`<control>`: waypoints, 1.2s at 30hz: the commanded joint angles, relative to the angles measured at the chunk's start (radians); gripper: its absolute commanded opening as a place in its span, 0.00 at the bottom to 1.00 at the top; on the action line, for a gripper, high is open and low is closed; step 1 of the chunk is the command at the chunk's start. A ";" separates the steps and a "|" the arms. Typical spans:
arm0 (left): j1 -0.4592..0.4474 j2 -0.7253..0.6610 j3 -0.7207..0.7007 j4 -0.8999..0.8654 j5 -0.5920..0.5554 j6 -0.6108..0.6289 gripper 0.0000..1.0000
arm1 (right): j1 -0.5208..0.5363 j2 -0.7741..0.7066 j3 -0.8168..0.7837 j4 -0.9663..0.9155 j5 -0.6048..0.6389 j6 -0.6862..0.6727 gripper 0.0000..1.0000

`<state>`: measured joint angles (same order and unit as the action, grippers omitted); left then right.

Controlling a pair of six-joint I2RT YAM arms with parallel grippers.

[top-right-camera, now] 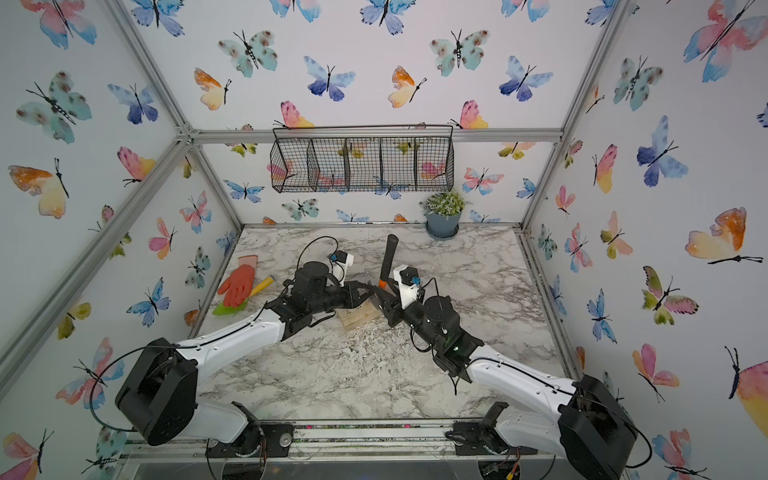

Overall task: Use a claw hammer to pull out a nail
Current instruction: Adjust the hammer.

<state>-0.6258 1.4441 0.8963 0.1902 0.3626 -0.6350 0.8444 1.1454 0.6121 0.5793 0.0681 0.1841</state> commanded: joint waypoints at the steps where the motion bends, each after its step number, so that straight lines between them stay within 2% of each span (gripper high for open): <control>1: 0.028 -0.014 0.048 -0.033 -0.036 0.072 0.00 | 0.005 -0.029 0.051 -0.137 0.050 -0.010 0.49; 8: 0.057 -0.011 0.092 -0.154 -0.087 0.177 0.00 | 0.003 -0.057 0.171 -0.432 0.127 0.002 0.63; 11: 0.082 -0.010 0.083 -0.161 -0.085 0.195 0.00 | -0.006 -0.045 0.266 -0.573 0.112 0.005 0.65; 19: 0.112 -0.004 0.124 -0.264 -0.181 0.314 0.00 | -0.035 -0.013 0.543 -0.896 0.084 -0.021 0.65; 23: 0.111 -0.004 0.161 -0.321 -0.236 0.400 0.00 | -0.043 0.063 0.732 -1.073 0.071 -0.030 0.65; 26: 0.110 -0.016 0.185 -0.350 -0.256 0.457 0.00 | -0.064 0.140 0.870 -1.196 0.007 -0.027 0.66; 32: 0.105 -0.030 0.220 -0.398 -0.274 0.586 0.00 | -0.167 0.314 1.145 -1.419 -0.216 -0.020 0.65; 36: 0.100 -0.051 0.222 -0.407 -0.230 0.659 0.00 | -0.177 0.385 1.197 -1.473 -0.237 -0.023 0.66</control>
<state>-0.5190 1.4483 1.0847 -0.2382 0.0940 -0.0639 0.6689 1.5047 1.7851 -0.7597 -0.0868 0.1642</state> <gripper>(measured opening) 0.062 0.654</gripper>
